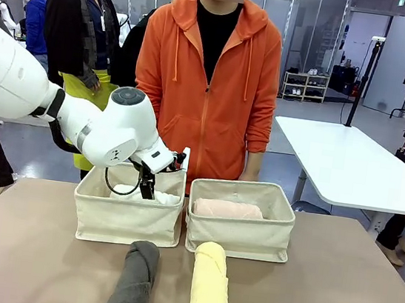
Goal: Divide the towels into two baskets.
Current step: Pick up one hotel-folded towel from the bottom of the table and place it in the Fabric basket indicated by the person.
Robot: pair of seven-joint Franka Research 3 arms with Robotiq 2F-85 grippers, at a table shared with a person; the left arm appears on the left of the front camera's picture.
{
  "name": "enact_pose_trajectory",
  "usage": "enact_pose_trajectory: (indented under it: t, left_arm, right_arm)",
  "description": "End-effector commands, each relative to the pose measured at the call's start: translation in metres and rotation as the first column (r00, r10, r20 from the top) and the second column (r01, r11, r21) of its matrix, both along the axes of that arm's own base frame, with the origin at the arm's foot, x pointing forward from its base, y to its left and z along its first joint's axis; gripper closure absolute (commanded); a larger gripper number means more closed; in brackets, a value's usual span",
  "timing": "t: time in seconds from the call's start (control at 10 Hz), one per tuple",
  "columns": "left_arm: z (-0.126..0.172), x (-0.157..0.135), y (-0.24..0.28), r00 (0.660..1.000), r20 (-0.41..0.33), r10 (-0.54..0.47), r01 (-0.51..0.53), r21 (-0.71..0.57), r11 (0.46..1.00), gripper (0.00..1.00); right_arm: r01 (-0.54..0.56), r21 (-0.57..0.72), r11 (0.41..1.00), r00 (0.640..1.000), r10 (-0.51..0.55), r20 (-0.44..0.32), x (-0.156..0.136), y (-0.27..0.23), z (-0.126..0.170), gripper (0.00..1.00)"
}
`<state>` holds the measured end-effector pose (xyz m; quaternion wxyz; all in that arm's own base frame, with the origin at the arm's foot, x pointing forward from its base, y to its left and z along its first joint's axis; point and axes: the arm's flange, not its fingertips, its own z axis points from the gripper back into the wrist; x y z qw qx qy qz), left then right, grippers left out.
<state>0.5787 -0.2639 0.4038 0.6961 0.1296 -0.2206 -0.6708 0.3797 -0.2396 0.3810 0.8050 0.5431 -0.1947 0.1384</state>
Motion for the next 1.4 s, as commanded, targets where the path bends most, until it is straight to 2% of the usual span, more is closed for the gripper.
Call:
enact_pose_trajectory:
  t: [0.0,0.1,0.2,0.3,0.5,0.6,0.7,0.8,0.9,1.0,1.2,1.3]
  left_arm:
    - [0.047,-0.033,0.038,0.975,-0.213,0.055,-0.083,-0.125,0.989,0.0]
    - [0.063,-0.049,0.056,0.959,-0.279,0.053,-0.107,-0.18,0.978,0.0]
    - [0.079,-0.061,0.077,0.948,-0.313,0.062,-0.136,-0.218,0.967,0.0]
    - [0.092,-0.073,0.1,0.921,-0.381,0.076,-0.192,-0.275,0.942,0.0]
    - [0.103,-0.093,0.148,0.87,-0.477,0.126,-0.347,-0.411,0.843,0.0]
    - [0.102,-0.11,0.172,0.804,-0.586,0.098,-0.438,-0.473,0.764,0.0]
    - [0.101,-0.135,0.203,0.755,-0.655,0.016,-0.487,-0.545,0.682,0.0]
    - [0.101,-0.158,0.236,0.757,-0.652,-0.048,-0.521,-0.646,0.557,0.0]
    - [0.099,-0.182,0.27,0.756,-0.652,-0.057,-0.559,-0.688,0.463,0.0]
    - [0.092,-0.207,0.303,0.744,-0.668,-0.01,-0.61,-0.686,0.397,0.0]
    - [0.067,-0.266,0.358,0.701,-0.708,0.086,-0.696,-0.654,0.297,0.0]
    - [0.058,-0.291,0.383,0.684,-0.72,0.121,-0.726,-0.655,0.208,0.0]
  right_arm:
    - [0.001,0.008,1.0,1.0,-0.001,0.005,-0.001,0.0,0.003,0.0]
    - [0.001,0.008,1.0,1.0,-0.001,0.005,-0.001,0.0,0.003,0.0]
    - [0.001,0.008,1.0,1.0,-0.001,0.005,-0.001,0.0,0.003,0.0]
    - [0.001,0.008,1.0,1.0,-0.001,0.005,-0.001,0.0,0.003,0.0]
    - [0.001,0.008,1.0,1.0,-0.001,0.005,-0.001,0.0,0.003,0.0]
    - [0.001,0.008,1.0,1.0,-0.001,0.005,-0.001,0.0,0.003,0.0]
    - [0.001,0.008,1.0,1.0,-0.001,0.005,-0.001,0.0,0.003,0.0]
    - [0.001,0.008,1.0,1.0,-0.001,0.005,-0.001,0.0,0.003,0.0]
    - [0.001,0.008,1.0,1.0,-0.001,0.005,-0.001,0.0,0.003,0.0]
    - [0.001,0.008,1.0,1.0,-0.001,0.005,-0.001,0.0,0.003,0.0]
    - [0.001,0.008,1.0,1.0,-0.001,0.005,-0.001,0.0,0.003,0.0]
    - [0.001,0.008,1.0,1.0,-0.001,0.005,-0.001,0.0,0.003,0.0]
